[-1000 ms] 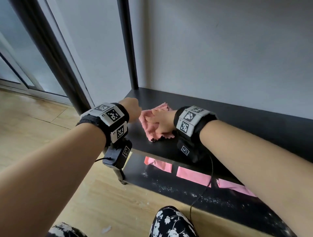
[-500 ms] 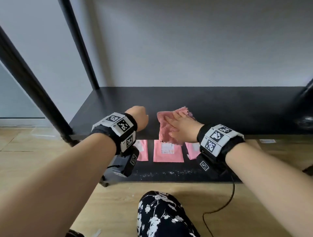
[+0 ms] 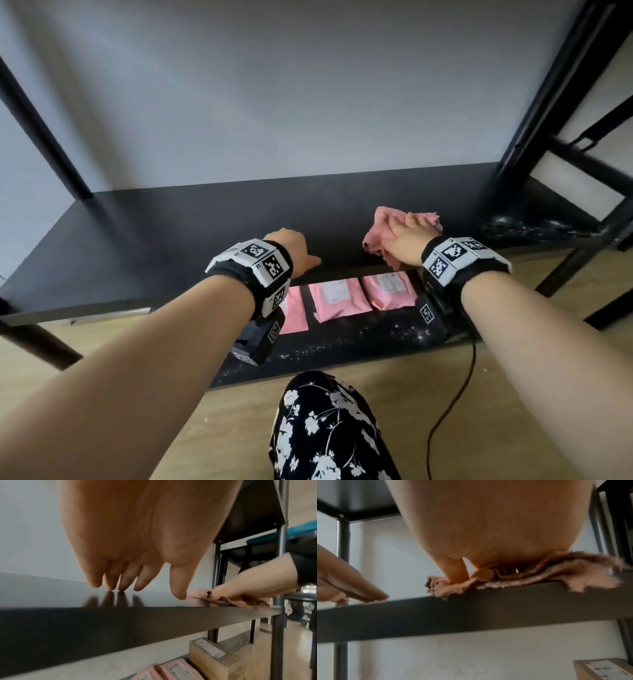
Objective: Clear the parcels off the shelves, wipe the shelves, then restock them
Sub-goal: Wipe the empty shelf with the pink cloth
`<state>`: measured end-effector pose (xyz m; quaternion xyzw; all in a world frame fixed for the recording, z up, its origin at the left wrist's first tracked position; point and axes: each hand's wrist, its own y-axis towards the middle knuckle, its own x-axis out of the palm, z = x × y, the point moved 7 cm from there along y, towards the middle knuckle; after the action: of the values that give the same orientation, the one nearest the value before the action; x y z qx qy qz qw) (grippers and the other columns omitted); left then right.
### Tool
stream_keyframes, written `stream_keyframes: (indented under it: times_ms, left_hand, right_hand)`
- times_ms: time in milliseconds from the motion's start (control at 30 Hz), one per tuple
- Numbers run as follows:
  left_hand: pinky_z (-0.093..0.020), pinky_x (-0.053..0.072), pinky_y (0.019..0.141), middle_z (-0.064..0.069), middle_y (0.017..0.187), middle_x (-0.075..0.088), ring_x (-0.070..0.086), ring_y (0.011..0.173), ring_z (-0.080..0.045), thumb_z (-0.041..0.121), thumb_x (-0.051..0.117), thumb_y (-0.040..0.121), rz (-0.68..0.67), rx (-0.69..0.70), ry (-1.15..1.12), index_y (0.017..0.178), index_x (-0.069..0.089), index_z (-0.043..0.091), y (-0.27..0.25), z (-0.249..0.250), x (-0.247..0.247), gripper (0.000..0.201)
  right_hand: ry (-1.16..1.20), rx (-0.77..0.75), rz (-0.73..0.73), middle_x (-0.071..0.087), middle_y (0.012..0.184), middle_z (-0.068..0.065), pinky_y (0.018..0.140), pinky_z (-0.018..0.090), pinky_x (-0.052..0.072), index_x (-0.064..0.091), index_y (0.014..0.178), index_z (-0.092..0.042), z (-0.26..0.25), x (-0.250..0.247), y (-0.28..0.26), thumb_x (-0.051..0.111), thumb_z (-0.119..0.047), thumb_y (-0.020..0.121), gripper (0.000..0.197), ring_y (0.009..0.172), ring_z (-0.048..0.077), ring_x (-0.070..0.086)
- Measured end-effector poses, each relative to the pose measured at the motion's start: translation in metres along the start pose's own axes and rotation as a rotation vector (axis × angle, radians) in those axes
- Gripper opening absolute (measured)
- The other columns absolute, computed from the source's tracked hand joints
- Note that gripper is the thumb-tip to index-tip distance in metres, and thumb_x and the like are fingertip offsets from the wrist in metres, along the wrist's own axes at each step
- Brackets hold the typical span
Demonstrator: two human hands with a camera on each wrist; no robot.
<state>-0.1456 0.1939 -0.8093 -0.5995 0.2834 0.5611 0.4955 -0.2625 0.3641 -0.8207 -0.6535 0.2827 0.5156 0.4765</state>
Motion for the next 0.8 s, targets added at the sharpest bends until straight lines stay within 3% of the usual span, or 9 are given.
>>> stream_keyframes:
  times_ms: [133,300,433,500,600,633,700,733,800]
  left_hand:
    - [-0.039,0.044,0.097,-0.020,0.139,0.042,0.050,0.120,-0.033,0.067,0.043,0.085,-0.106,-0.116,0.141,0.123,0.054,0.002,0.015,0.000,0.002,0.076]
    - [-0.040,0.045,0.097,-0.016,0.136,0.044,0.053,0.115,-0.030,0.079,0.053,0.067,-0.147,-0.146,0.155,0.130,0.047,0.006,0.032,-0.007,-0.001,0.098]
    - [-0.038,0.047,0.096,-0.008,0.123,0.059,0.059,0.109,-0.026,0.086,0.062,0.041,-0.194,-0.139,0.155,0.124,0.055,0.012,0.046,-0.010,-0.013,0.112]
    - [-0.040,0.050,0.092,-0.004,0.107,0.067,0.063,0.100,-0.025,0.088,0.061,0.023,-0.216,-0.133,0.180,0.113,0.063,0.014,0.054,-0.007,-0.018,0.116]
    - [-0.039,0.052,0.089,-0.002,0.096,0.070,0.065,0.092,-0.025,0.088,0.055,0.008,-0.245,-0.118,0.212,0.104,0.066,0.016,0.064,-0.006,-0.019,0.121]
    - [-0.039,0.052,0.088,-0.002,0.094,0.070,0.065,0.091,-0.024,0.088,0.056,0.009,-0.253,-0.110,0.219,0.103,0.066,0.016,0.065,-0.007,-0.019,0.119]
    - [-0.039,0.053,0.087,-0.004,0.095,0.070,0.065,0.091,-0.024,0.087,0.063,0.026,-0.258,-0.099,0.231,0.105,0.065,0.013,0.066,-0.008,-0.020,0.108]
    - [-0.040,0.052,0.088,-0.005,0.098,0.069,0.064,0.093,-0.025,0.084,0.066,0.036,-0.257,-0.097,0.239,0.108,0.063,0.011,0.067,-0.010,-0.019,0.103]
    - [-0.040,0.050,0.091,-0.007,0.109,0.065,0.062,0.102,-0.026,0.082,0.065,0.046,-0.240,-0.096,0.260,0.118,0.058,0.010,0.070,-0.015,-0.018,0.102]
  right_hand:
    - [-0.041,-0.081,-0.052,-0.003,0.157,0.014,0.115,0.056,0.002,0.010,0.150,-0.030,-0.038,-0.006,0.019,0.024,-0.060,0.073,0.084,0.143,0.038,-0.005]
    - [-0.167,-0.367,-0.135,-0.012,0.157,0.011,0.116,0.054,0.004,0.000,0.150,-0.031,-0.064,-0.008,0.008,0.036,-0.054,0.094,0.071,0.144,0.037,-0.009]
    - [-0.295,-0.346,-0.170,0.007,0.158,0.013,0.115,0.041,0.020,0.006,0.152,-0.021,-0.040,-0.031,0.019,0.040,-0.054,0.094,0.075,0.143,0.032,0.016]
    - [-0.269,-0.301,-0.213,0.023,0.154,0.012,0.104,0.030,0.031,0.013,0.150,-0.017,-0.038,-0.042,0.030,0.046,-0.051,0.093,0.074,0.137,0.029,0.032]
    - [-0.173,-0.294,-0.281,0.063,0.101,0.004,0.058,0.012,0.042,0.049,0.123,-0.017,-0.048,-0.052,0.047,0.050,-0.038,0.095,0.035,0.077,0.015,0.062]
    - [-0.134,-0.294,-0.280,0.064,0.077,0.001,0.044,0.010,0.041,0.054,0.100,-0.018,-0.051,-0.056,0.053,0.050,-0.033,0.096,0.017,0.056,0.009,0.058]
    - [-0.021,-0.310,-0.252,0.055,0.040,-0.010,0.031,0.008,0.034,0.048,0.072,-0.018,-0.061,-0.064,0.067,0.049,-0.022,0.097,0.025,0.032,0.002,0.050]
    - [0.015,-0.326,-0.250,0.051,0.032,-0.011,0.030,0.008,0.032,0.046,0.070,-0.017,-0.067,-0.067,0.070,0.049,-0.017,0.097,0.028,0.027,0.000,0.048]
    - [0.075,-0.335,-0.238,0.056,0.042,-0.009,0.029,0.009,0.034,0.055,0.086,-0.010,-0.083,-0.074,0.078,0.057,-0.011,0.093,0.008,0.026,-0.002,0.048]
